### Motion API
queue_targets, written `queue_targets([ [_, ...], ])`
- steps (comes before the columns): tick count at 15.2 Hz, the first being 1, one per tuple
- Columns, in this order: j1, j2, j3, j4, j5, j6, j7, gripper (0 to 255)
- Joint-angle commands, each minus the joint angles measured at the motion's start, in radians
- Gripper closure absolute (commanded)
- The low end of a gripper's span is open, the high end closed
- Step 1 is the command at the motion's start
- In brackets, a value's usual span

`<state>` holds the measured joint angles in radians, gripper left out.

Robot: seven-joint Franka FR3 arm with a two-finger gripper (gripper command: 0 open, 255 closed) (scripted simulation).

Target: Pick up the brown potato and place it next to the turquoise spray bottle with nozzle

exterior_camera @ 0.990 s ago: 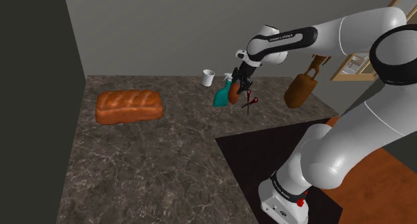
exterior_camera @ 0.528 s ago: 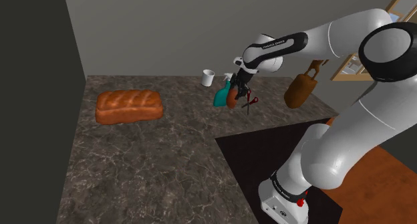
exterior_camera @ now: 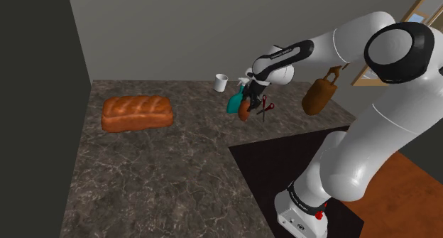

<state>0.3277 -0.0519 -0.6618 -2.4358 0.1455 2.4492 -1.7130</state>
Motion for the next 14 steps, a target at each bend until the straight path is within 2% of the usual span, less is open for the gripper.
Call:
queue_targets([
  [1, 0.004, 0.026, -0.001, -0.009, 0.031, 0.029, -0.023, 255],
  [8, 0.006, 0.128, 0.010, -0.023, 0.166, 0.110, -0.128, 255],
  [10, 0.001, 0.169, 0.022, -0.024, 0.225, 0.138, -0.174, 255],
  [14, -0.001, 0.168, 0.024, -0.024, 0.225, 0.138, -0.173, 255],
])
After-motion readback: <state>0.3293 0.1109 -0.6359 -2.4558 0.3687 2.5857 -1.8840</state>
